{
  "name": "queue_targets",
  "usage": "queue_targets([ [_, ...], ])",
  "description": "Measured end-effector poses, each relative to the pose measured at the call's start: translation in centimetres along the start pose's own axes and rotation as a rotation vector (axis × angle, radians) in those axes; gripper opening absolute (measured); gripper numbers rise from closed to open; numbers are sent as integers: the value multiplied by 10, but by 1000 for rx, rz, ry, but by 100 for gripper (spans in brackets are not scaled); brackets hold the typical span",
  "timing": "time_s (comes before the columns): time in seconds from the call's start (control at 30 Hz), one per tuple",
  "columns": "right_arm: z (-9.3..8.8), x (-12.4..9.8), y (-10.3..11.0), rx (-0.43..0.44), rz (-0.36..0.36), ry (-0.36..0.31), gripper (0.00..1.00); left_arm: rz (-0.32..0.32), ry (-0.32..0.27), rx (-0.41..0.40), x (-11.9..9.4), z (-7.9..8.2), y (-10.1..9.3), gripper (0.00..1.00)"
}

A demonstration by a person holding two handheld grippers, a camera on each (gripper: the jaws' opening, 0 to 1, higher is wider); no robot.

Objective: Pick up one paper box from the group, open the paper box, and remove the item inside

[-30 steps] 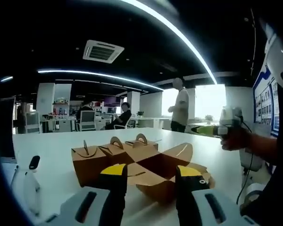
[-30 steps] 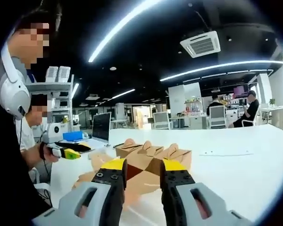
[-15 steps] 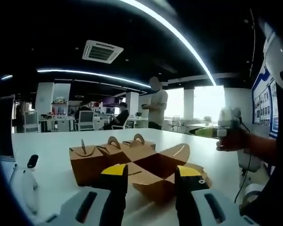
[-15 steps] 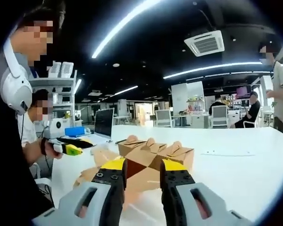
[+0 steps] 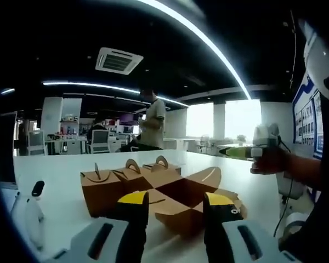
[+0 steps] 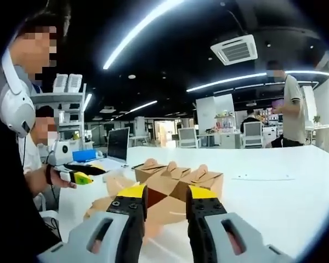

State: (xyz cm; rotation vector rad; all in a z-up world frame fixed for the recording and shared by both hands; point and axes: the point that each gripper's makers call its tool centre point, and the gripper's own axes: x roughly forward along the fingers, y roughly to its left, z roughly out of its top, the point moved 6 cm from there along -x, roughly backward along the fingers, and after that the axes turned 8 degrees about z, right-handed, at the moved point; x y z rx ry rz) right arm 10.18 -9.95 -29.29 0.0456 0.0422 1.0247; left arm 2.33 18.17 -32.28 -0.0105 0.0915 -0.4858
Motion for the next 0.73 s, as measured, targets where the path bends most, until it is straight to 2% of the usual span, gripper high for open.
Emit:
queue_targets([
  [0.2, -2, -1, -2, 9, -8, 8, 29, -4, -1, 0, 2, 0, 0, 41],
  [0.33, -6, 0, -1, -6, -13, 37, 29, -2, 1, -12, 3, -1, 0, 41],
  [0.73, -9, 3, -3, -2, -22, 40, 29, 3, -2, -23, 0, -3, 2, 41],
])
